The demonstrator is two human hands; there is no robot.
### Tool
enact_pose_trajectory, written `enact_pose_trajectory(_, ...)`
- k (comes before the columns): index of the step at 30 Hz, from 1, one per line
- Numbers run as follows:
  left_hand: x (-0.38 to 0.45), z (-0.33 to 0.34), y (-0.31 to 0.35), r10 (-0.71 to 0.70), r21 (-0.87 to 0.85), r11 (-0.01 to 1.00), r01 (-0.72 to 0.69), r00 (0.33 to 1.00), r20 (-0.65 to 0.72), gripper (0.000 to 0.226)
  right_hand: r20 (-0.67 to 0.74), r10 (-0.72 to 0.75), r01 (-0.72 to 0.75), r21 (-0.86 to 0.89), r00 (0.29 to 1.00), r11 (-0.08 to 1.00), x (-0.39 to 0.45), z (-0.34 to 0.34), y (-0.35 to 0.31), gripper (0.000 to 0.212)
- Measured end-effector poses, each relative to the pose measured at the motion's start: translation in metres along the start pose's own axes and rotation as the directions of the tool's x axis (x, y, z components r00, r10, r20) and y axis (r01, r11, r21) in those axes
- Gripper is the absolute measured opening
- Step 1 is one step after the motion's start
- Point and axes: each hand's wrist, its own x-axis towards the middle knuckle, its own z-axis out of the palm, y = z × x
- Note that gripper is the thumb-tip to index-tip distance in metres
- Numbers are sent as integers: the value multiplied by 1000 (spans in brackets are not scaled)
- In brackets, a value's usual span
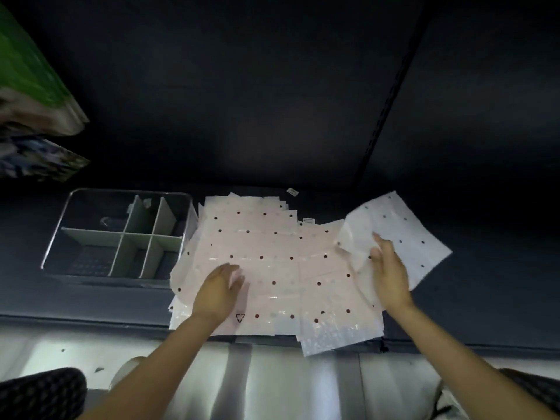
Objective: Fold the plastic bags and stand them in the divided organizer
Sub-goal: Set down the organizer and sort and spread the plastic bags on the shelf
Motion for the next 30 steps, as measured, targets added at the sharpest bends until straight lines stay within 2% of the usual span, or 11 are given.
enact_pose_trajectory(3,-13,-13,9,146,-106,980,-168,971,-188,38,215,-189,193,1,958,981,-16,50,-61,43)
enact_pose_trajectory(7,-24,-30,19,236,-135,940,-313,884,-404,38,474,-350,455,-126,808,881,-51,122,-103,39)
enact_pose_trajectory(9,-24,-27,14,296,68,955,-289,915,-276,38,557,-262,372,-91,788,924,-65,141,-113,29)
enact_pose_trajectory(11,-23,-19,1,232,337,920,-202,971,-50,39,645,-186,290,-58,741,955,-72,151,-114,25)
enact_pose_trajectory(14,-21,-11,-19,95,450,880,-150,985,143,43,703,-147,236,-30,695,971,-66,146,-102,29)
enact_pose_trajectory(16,-19,-7,-30,48,424,889,-170,958,284,49,579,-89,150,-57,810,987,-50,127,-86,35)
enact_pose_trajectory(18,-19,-3,-39,38,413,888,-200,928,370,56,293,24,38,-204,956,978,-26,95,-60,45)
enact_pose_trajectory(19,-20,-1,-43,49,430,874,-226,922,384,59,159,126,-73,-301,979,951,-13,77,-45,53)
enact_pose_trajectory(21,-21,2,-50,72,473,839,-269,917,394,63,-8,385,-353,-413,923,839,4,45,-20,77)
enact_pose_trajectory(23,-22,3,-54,80,504,813,-291,913,399,65,-29,541,-507,-394,840,767,9,32,-7,94)
enact_pose_trajectory(30,-13,-4,-54,29,527,785,-326,869,494,68,-61,653,-643,-265,755,719,11,53,-5,84)
